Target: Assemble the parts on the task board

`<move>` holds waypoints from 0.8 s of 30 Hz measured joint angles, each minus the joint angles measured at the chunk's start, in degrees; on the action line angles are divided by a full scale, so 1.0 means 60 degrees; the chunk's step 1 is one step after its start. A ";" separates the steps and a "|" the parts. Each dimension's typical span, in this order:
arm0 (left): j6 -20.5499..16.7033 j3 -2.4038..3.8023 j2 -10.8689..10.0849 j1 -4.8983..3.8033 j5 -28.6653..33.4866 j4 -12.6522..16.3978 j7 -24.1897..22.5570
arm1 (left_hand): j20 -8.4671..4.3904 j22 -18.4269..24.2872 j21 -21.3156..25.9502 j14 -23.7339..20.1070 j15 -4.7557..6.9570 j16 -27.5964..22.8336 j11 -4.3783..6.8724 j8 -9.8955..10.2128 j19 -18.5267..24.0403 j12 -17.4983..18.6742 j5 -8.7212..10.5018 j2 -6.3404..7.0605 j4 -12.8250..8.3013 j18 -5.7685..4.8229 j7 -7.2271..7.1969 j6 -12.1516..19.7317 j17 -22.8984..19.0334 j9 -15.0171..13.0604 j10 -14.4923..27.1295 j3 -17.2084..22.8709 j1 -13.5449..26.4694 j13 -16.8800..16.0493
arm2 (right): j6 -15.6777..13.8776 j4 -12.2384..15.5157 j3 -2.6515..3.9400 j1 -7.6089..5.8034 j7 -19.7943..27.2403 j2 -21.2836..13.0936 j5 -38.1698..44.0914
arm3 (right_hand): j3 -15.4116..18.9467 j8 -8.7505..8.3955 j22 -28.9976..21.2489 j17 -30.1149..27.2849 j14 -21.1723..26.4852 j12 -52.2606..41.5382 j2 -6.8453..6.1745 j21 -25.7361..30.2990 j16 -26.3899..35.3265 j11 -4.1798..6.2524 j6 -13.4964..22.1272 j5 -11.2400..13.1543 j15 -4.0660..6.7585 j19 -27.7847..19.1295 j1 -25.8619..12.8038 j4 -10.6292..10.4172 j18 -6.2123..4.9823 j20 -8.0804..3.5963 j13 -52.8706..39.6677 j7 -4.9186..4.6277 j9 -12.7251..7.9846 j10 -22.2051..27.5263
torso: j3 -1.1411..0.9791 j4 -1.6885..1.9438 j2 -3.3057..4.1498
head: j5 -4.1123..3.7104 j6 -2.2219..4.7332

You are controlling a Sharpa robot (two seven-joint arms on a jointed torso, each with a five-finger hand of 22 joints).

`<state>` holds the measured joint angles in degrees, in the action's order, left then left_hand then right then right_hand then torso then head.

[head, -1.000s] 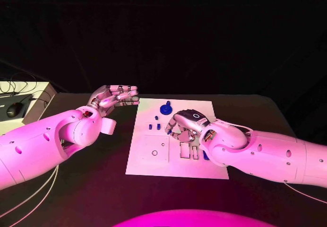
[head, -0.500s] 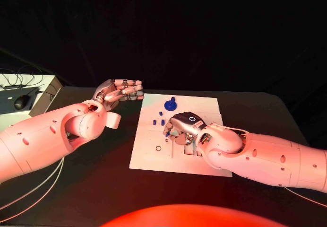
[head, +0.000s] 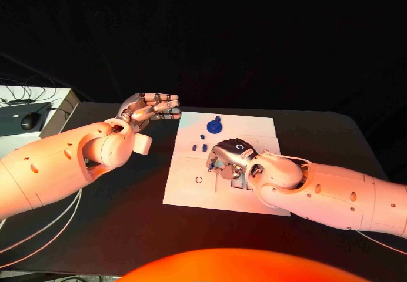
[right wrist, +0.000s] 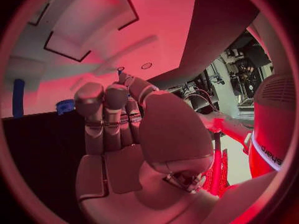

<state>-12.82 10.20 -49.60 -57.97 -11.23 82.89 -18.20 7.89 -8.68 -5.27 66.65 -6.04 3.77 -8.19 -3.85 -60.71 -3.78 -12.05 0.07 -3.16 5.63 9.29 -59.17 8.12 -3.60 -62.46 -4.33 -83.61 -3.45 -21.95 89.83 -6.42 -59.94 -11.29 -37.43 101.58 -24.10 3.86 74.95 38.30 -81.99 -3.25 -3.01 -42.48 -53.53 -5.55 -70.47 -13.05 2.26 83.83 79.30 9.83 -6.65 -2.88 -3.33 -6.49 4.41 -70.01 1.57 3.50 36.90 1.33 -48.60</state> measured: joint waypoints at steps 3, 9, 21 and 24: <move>-0.0001 0.0000 -0.0012 0.0000 0.0000 -0.0002 0.0003 | 0.0000 0.0015 0.0000 0.0000 0.0000 0.0000 0.0000 0.0000 0.0000 0.0000 0.0000 0.0000 0.0000 0.0000 0.0000 0.0000 0.0000 0.0000 0.0000 0.0000 0.0000 0.0000 | 0.0057 0.0010 -0.0005 0.0005 -0.0003 -0.0004 0.0023 | 0.0037 0.0000 0.0000 -0.0013 0.0000 -0.0007 0.0025 -0.0046 0.0000 0.0000 0.0000 0.0012 0.0000 0.0017 -0.0026 0.0036 0.0002 -0.0017 0.0000 0.0000 0.0000 0.0000 | -0.0001 -0.0002 -0.0001 | 0.0019 -0.0022; -0.0002 0.0000 -0.0017 0.0000 0.0000 -0.0003 0.0006 | 0.0000 0.0014 0.0000 0.0000 0.0000 0.0000 0.0000 0.0000 0.0000 0.0000 0.0000 0.0000 0.0000 0.0000 0.0000 0.0000 0.0000 0.0000 0.0000 0.0000 0.0000 0.0000 | 0.0117 0.0022 -0.0008 0.0017 -0.0004 0.0014 0.0050 | 0.0037 0.0000 -0.0001 -0.0013 0.0000 -0.0008 0.0047 -0.0046 0.0000 0.0000 0.0000 0.0018 0.0000 0.0029 -0.0049 0.0036 0.0011 -0.0029 0.0000 0.0000 -0.0001 0.0000 | -0.0002 -0.0006 -0.0001 | 0.0044 -0.0057; -0.0001 0.0000 -0.0029 0.0000 0.0000 -0.0002 0.0009 | 0.0000 0.0041 0.0000 0.0000 0.0000 0.0000 0.0000 0.0000 0.0000 0.0000 0.0000 0.0000 0.0000 0.0000 0.0000 0.0000 -0.0010 0.0000 0.0000 0.0000 0.0000 0.0000 | 0.0123 -0.0036 -0.0010 0.0062 -0.0004 0.0085 0.0083 | 0.0039 -0.0001 -0.0003 -0.0024 -0.0001 0.0004 0.0032 -0.0105 -0.0041 0.0000 0.0000 -0.0009 0.0000 0.0028 -0.0064 0.0035 0.0030 -0.0028 0.0000 0.0000 -0.0002 -0.0001 | -0.0002 0.0000 -0.0002 | 0.0063 -0.0131; -0.0001 0.0000 -0.0033 0.0000 0.0000 -0.0001 0.0011 | 0.0000 0.0041 0.0000 0.0000 0.0000 0.0000 0.0000 0.0000 0.0000 0.0000 0.0000 0.0000 0.0000 0.0000 0.0000 0.0000 -0.0010 0.0000 0.0000 0.0000 0.0000 0.0000 | 0.0112 -0.0086 -0.0005 0.0064 -0.0004 0.0111 0.0111 | 0.0039 -0.0001 -0.0003 -0.0024 -0.0001 0.0004 0.0020 -0.0111 -0.0041 -0.0001 0.0001 -0.0010 0.0000 0.0028 -0.0076 0.0035 0.0034 -0.0028 -0.0002 0.0000 -0.0002 -0.0001 | -0.0001 0.0002 -0.0002 | 0.0064 -0.0147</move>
<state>-12.82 10.20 -49.80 -57.97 -11.23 82.89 -18.13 7.89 -8.44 -5.26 66.65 -6.04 3.77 -8.19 -3.85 -60.71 -3.78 -12.05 0.07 -3.16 5.63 9.29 -59.17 8.07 -3.60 -62.46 -4.33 -83.61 -3.45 -21.28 89.31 -6.45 -59.55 -11.31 -36.76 102.25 -23.86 3.86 74.93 38.15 -82.00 -3.22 -2.89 -43.15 -53.77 -5.55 -70.46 -13.10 2.25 84.00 78.84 10.04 -6.44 -3.05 -3.35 -6.49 4.40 -70.01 1.56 3.52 36.89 1.71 -49.49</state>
